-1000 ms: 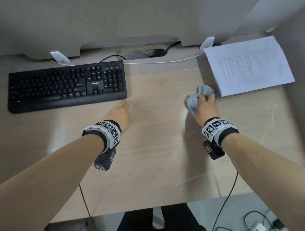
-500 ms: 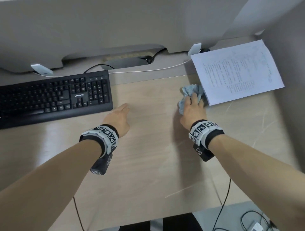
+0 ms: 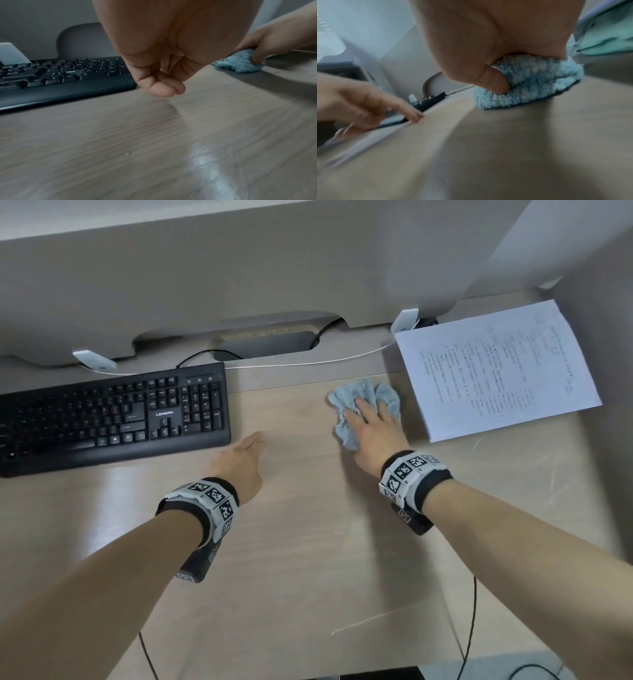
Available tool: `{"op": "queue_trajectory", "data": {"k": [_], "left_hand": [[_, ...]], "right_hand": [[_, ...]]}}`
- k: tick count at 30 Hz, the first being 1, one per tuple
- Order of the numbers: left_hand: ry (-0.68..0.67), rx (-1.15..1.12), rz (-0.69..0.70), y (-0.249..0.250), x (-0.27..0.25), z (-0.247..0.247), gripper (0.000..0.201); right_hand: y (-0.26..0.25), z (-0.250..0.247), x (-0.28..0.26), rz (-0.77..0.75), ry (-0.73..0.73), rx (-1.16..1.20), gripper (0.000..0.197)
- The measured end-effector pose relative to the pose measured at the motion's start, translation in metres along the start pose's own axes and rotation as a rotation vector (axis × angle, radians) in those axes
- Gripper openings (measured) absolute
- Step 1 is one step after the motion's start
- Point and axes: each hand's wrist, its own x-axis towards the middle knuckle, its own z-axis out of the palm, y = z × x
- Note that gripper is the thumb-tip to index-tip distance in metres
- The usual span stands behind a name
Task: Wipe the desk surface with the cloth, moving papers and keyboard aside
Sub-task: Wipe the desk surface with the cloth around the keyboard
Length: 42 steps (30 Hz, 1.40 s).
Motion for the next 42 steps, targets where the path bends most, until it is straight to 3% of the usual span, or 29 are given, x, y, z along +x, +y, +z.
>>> {"op": "queue_trajectory", "data": {"k": [3,6,9,14,17,21,23,28,30,32,35,37,39,42], "left_hand": [[-0.004,0.006,-0.001,0.002,0.001,0.002,0.072],[0.0,0.015,0.006,0.002,-0.001,0.003,0.071],[0.005,0.012,0.064,-0.004,0.001,-0.001,0.069],[-0.004,0.03,0.129,-0.015,0.002,-0.005,0.071],[-0.004,0.035,0.136,-0.02,0.003,-0.004,0.072],[0.0,0.04,0.148,-0.025,0.005,-0.001,0.073],[-0.008,0.045,0.163,-0.03,0.009,-0.001,0.073],[-0.04,0.057,0.175,-0.034,0.011,-0.003,0.076],[-0.034,0.068,0.178,-0.033,0.009,-0.003,0.075],[-0.021,0.104,0.192,-0.03,0.007,-0.002,0.075],[-0.019,0.128,0.198,-0.03,0.008,-0.003,0.074],[-0.02,0.094,0.19,-0.033,0.011,-0.002,0.073],[0.015,0.082,0.203,-0.036,0.013,-0.001,0.071],[0.079,0.081,0.222,-0.031,0.008,0.004,0.066]], "right_hand": [[-0.026,-0.007,0.031,0.076,-0.004,0.052,0.078],[-0.055,0.0,0.028,-0.031,-0.049,0.031,0.081],[-0.048,0.006,0.009,-0.092,-0.047,-0.008,0.085],[-0.003,-0.011,0.028,0.197,0.06,0.023,0.079],[-0.022,-0.018,0.06,0.281,0.059,0.043,0.077],[-0.084,-0.007,0.069,-0.003,-0.028,-0.004,0.076],[-0.084,0.002,0.055,-0.095,-0.047,-0.014,0.077],[-0.029,-0.013,0.038,0.137,0.088,0.025,0.07],[-0.042,-0.018,0.05,0.217,0.084,0.032,0.068],[-0.07,-0.015,0.055,0.199,0.04,0.028,0.069],[-0.094,0.01,0.03,0.043,-0.004,0.014,0.076],[-0.087,0.03,-0.007,0.027,0.044,0.001,0.079],[-0.068,0.05,-0.046,0.103,0.125,0.006,0.079],[-0.024,0.073,-0.104,0.344,0.179,0.044,0.073]]}}
